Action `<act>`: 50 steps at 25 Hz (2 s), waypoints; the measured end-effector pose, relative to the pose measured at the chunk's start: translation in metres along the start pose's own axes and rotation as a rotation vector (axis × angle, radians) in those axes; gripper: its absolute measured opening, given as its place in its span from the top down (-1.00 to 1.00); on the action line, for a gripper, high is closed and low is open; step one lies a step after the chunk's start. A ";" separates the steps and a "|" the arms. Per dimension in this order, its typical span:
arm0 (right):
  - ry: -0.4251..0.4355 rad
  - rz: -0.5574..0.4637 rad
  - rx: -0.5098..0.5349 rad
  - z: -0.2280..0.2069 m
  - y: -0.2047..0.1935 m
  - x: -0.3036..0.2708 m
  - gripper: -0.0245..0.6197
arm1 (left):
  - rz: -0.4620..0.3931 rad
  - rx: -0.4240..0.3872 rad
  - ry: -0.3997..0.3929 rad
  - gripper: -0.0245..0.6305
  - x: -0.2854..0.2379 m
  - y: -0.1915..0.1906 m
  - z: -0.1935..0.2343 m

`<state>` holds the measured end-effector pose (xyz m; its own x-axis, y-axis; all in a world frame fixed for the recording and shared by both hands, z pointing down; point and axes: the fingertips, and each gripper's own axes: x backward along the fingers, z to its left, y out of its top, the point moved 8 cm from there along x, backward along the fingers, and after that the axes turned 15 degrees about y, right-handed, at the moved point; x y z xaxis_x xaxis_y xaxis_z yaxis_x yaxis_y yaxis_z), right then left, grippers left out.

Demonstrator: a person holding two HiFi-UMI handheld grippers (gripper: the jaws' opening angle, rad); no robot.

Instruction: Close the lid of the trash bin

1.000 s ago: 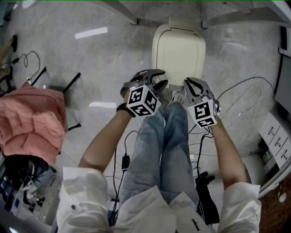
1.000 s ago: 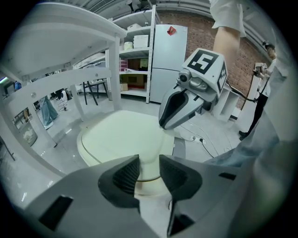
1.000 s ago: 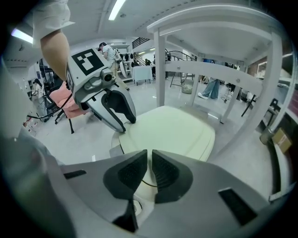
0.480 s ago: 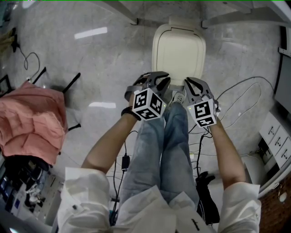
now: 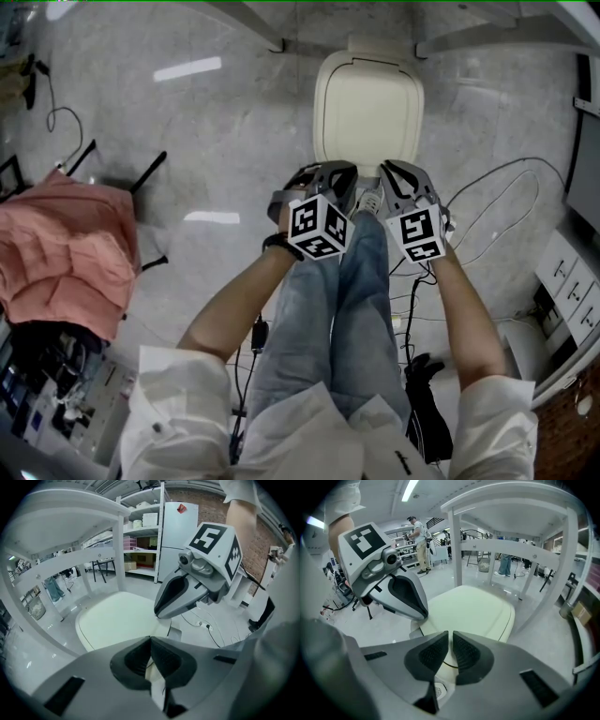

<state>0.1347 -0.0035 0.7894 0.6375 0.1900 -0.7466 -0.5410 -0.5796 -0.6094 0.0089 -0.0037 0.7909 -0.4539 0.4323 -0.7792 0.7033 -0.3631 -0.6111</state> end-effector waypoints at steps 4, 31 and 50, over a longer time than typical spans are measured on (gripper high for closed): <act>0.002 -0.002 -0.008 0.000 0.000 0.000 0.78 | 0.025 0.030 0.008 0.85 -0.002 -0.003 0.000; -0.001 -0.008 -0.045 -0.003 -0.004 -0.003 0.80 | 0.056 0.055 0.005 0.85 -0.011 -0.006 -0.002; -0.041 -0.153 -0.235 -0.001 0.011 0.016 0.87 | -0.031 0.143 0.054 0.85 0.007 0.011 0.010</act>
<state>0.1397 -0.0074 0.7711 0.6768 0.3186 -0.6636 -0.2947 -0.7088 -0.6409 0.0079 -0.0129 0.7773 -0.4418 0.4872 -0.7533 0.6028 -0.4607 -0.6515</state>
